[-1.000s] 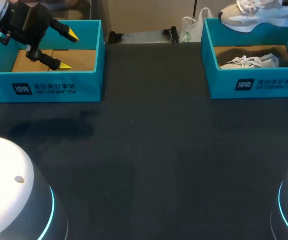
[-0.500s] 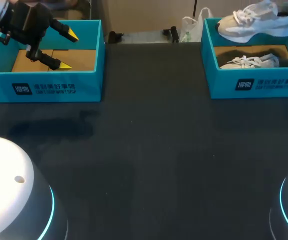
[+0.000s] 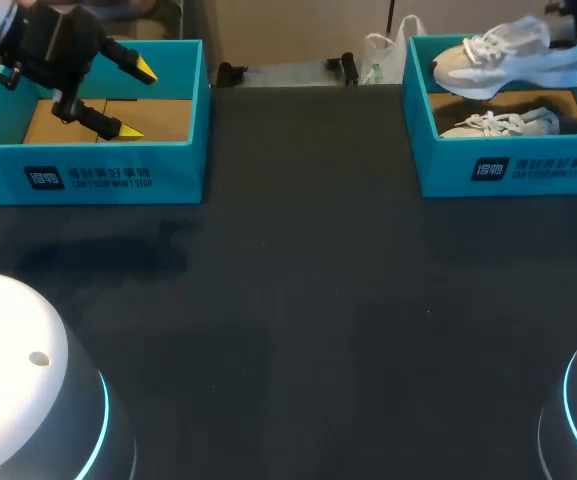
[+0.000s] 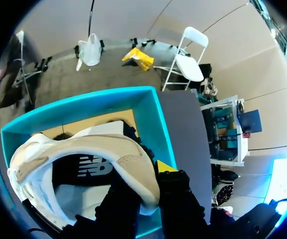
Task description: Take the shoe out of the shoebox, open the shoe tongue, remove and reinsert the insole, then place the shoe into the shoebox
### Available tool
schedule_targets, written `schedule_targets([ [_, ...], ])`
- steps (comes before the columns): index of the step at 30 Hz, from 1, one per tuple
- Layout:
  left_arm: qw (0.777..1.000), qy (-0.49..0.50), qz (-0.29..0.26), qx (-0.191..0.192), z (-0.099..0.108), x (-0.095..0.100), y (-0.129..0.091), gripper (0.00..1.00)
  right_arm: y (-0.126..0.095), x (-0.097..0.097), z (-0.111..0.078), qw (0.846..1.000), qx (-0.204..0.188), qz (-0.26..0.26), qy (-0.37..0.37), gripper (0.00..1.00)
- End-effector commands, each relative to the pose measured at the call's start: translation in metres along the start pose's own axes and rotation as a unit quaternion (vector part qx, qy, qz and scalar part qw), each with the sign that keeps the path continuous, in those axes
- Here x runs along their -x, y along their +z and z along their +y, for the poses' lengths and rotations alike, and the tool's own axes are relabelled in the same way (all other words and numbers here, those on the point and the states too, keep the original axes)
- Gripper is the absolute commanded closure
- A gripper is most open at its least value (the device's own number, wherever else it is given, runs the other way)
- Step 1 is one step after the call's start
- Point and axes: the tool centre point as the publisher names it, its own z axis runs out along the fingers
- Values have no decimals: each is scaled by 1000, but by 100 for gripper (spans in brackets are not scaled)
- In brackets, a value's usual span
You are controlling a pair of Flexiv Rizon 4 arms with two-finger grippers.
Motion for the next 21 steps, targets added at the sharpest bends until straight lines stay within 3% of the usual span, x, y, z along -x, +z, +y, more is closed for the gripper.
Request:
schedule_targets([
  [1,1000,0,1,2,0,0,0,0,10,-8,12,1000,-11,-9,-1,100],
  [21,1000,0,1,2,0,0,0,0,52,-24,13,999,-26,-21,3,100],
])
